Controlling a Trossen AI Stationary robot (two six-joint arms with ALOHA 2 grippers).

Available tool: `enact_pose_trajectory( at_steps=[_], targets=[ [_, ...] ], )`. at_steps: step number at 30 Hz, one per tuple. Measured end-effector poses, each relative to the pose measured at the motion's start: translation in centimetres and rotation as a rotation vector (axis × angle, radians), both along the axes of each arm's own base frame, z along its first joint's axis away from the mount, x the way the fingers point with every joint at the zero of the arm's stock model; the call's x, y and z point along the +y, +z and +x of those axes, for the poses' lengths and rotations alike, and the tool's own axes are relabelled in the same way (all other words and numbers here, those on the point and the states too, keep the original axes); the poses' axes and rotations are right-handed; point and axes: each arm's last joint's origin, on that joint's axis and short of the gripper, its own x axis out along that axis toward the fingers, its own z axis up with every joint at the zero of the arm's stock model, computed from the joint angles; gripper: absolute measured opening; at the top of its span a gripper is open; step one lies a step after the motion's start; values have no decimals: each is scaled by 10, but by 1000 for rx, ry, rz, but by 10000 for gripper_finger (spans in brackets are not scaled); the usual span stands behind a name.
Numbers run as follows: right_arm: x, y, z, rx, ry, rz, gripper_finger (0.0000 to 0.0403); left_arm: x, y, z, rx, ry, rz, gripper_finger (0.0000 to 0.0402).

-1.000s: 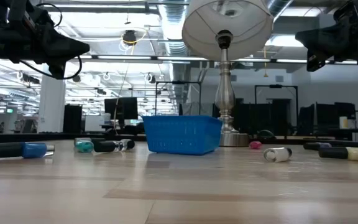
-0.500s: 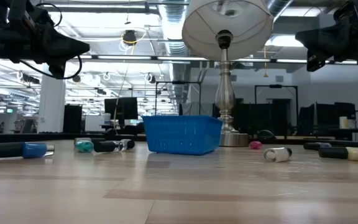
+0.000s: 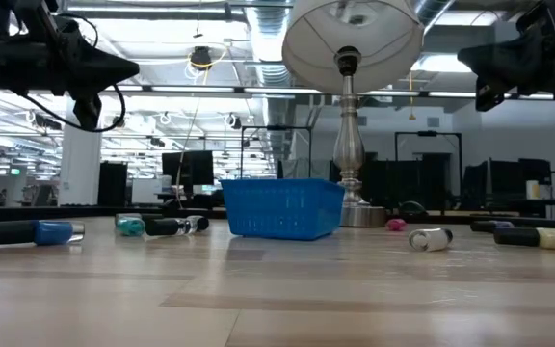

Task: Pick & Place Nail Polish
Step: Put the purple nail polish into the blue basket

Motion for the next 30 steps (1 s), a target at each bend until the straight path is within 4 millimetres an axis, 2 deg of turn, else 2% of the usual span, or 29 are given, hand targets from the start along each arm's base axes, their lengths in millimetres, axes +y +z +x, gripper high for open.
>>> enact_pose_trajectory(
  at_steps=[3, 11, 16, 19, 24, 26, 30],
  targets=[
    [0, 2, 0, -14, 23, 132, 0, 0, 1, 0, -7, 14, -6, 8],
    [0, 12, -3, -115, 63, 302, 0, 0, 2, 0, -37, 12, -52, 8],
    [-2, 23, -6, -228, 43, 303, 0, 1, 3, -1, -48, 14, -53, 8],
    [-5, 44, -11, -261, -31, 276, 0, 1, 4, -1, -55, 14, -53, 8],
    [-13, 85, -12, -6, -290, 149, 0, 1, 5, -1, -61, 13, -53, 8],
    [-17, 99, -3, 165, -351, 113, 1, 1, 5, -1, -64, 13, -52, 8],
    [-24, 113, 24, 547, -400, 85, 21, 1, 5, -1, -65, 13, -52, 8]
  ],
)
